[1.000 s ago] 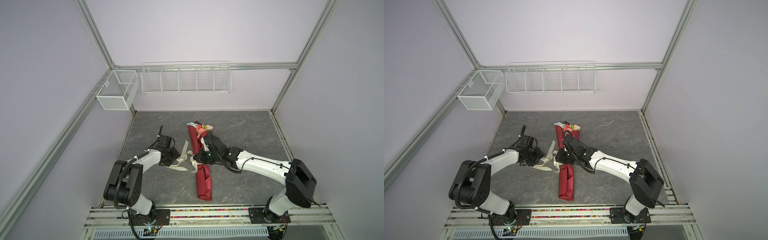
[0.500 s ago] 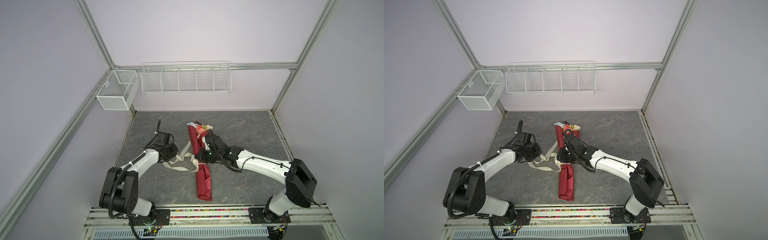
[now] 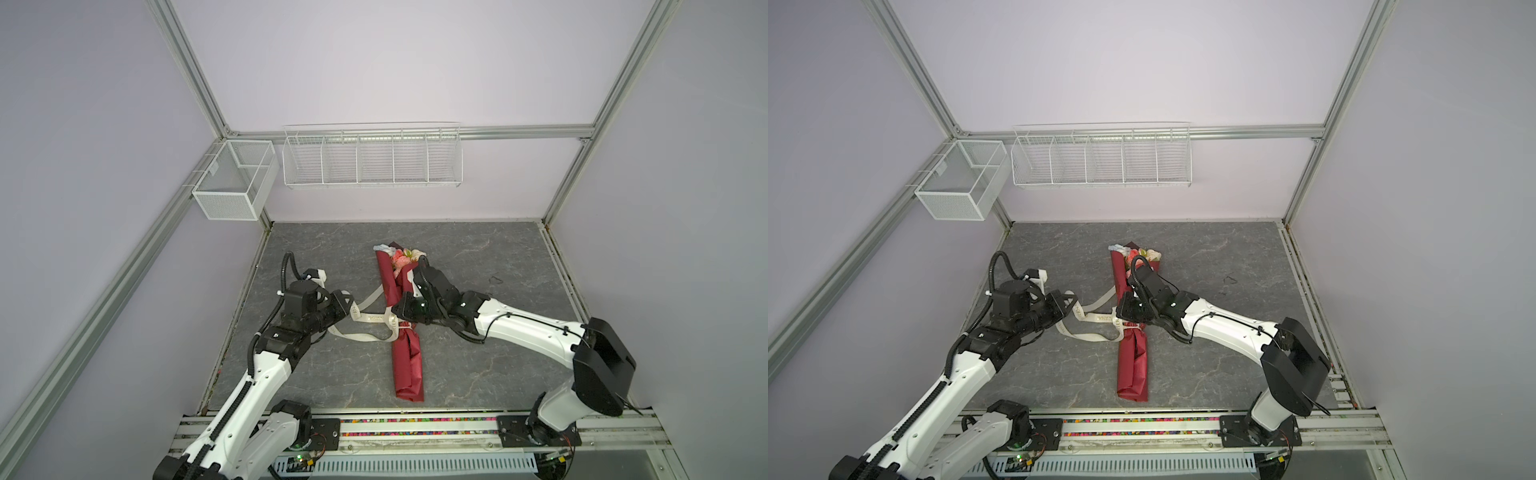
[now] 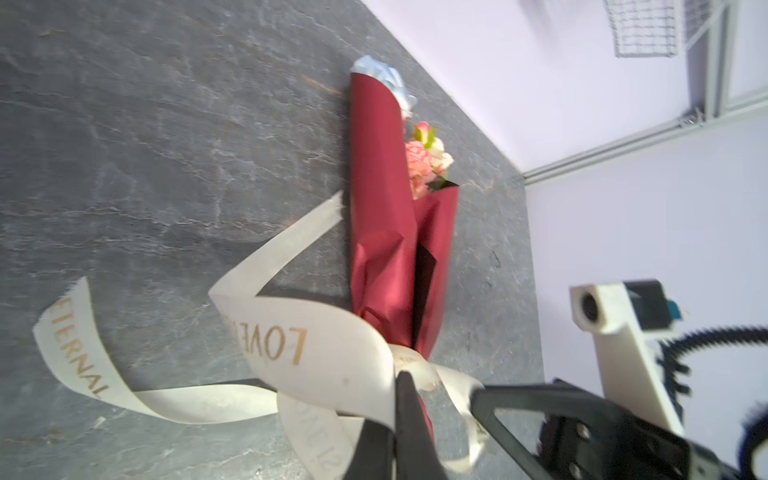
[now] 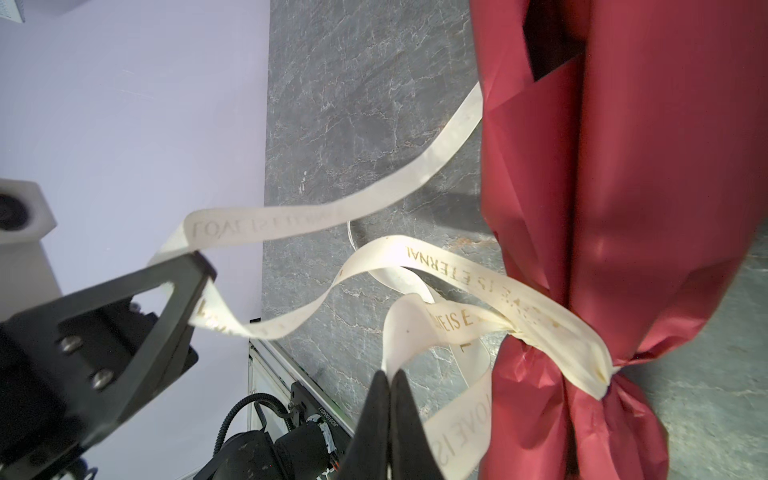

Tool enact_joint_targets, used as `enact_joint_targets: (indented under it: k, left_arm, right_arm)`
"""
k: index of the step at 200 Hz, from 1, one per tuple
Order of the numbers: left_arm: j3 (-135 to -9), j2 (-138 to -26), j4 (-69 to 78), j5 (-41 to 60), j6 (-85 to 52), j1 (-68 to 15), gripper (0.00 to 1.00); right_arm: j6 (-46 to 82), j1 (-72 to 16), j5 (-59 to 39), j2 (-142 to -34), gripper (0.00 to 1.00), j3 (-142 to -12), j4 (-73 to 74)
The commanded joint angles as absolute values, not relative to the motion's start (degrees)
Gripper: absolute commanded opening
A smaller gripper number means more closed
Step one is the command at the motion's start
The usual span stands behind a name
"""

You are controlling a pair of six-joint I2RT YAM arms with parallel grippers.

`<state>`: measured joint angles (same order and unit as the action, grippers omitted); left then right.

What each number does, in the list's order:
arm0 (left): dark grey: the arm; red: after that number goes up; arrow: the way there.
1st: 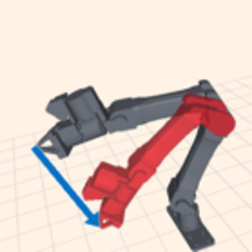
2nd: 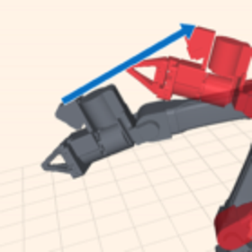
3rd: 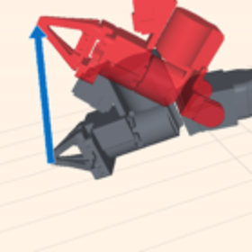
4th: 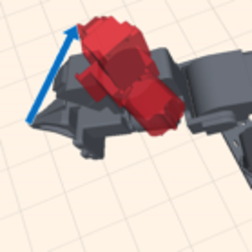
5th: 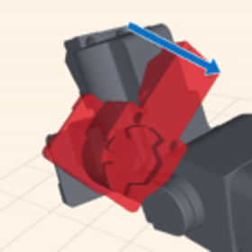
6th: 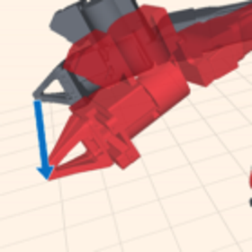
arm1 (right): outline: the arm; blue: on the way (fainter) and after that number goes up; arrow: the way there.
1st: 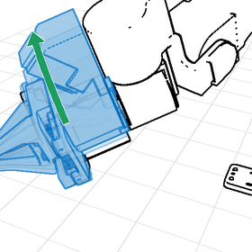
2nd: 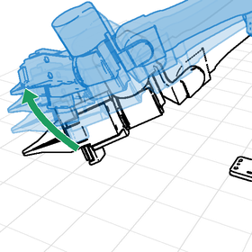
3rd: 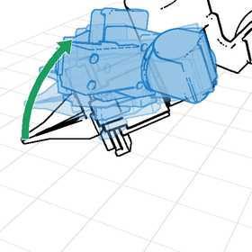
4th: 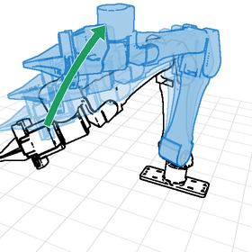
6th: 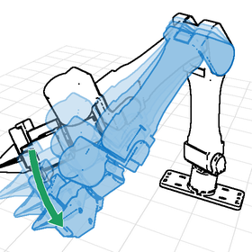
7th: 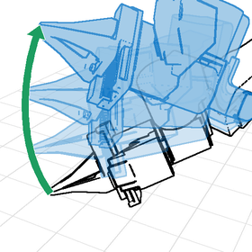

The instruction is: Tie the bouquet of fake flowers

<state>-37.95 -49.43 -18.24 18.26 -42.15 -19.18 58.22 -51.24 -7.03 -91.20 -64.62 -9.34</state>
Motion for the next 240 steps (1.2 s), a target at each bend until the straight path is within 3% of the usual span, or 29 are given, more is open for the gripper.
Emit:
enact_joint_targets:
  k: [1, 52, 108, 142, 168, 191, 205, 223, 240]
  left_arm:
    - [-38.1, -45.4, -17.9, 19.5, -37.1, -23.3, 0.0]
    - [-44.8, -42.2, -29.1, -2.6, -22.5, -45.5, 0.04]
    - [-41.1, -47.3, -19.3, -2.0, 7.4, -64.0, 0.06]
    - [-43.1, -56.7, -19.2, -1.1, 20.4, -71.7, 0.13]
    - [-47.1, -62.8, -21.5, -2.6, 21.1, -73.4, 0.26]
    - [-48.3, -63.2, -22.3, -1.3, 17.2, -73.5, 0.46]
    - [-48.3, -60.6, -23.3, -3.0, 9.8, -73.5, 0.51]
    - [-45.3, -54.9, -21.9, -2.7, 3.7, -73.5, 0.71]
    - [-42.3, -49.1, -20.9, -3.0, -0.2, -73.2, 0.72]
  right_arm:
    - [57.3, -50.5, -6.3, -89.6, 0.07, -65.7, -10.1]
    - [56.8, -49.8, -6.8, -90.0, 0.07, -66.4, -10.8]
    - [57.4, -47.8, -12.1, -91.7, 0.07, -65.8, -8.5]
    - [57.6, -46.9, -15.8, -93.0, 0.07, -65.1, -6.7]
    - [58.1, -46.3, -16.0, -92.8, 0.07, -64.0, -6.1]
    - [58.4, -45.9, -15.5, -92.3, 0.07, -63.2, -5.9]
    - [58.0, -45.8, -15.5, -92.2, 0.07, -63.1, -6.0]
    - [58.0, -45.8, -15.8, -92.2, 0.07, -63.1, -6.3]
    - [58.1, -45.8, -16.3, -91.8, 0.07, -62.6, -6.1]
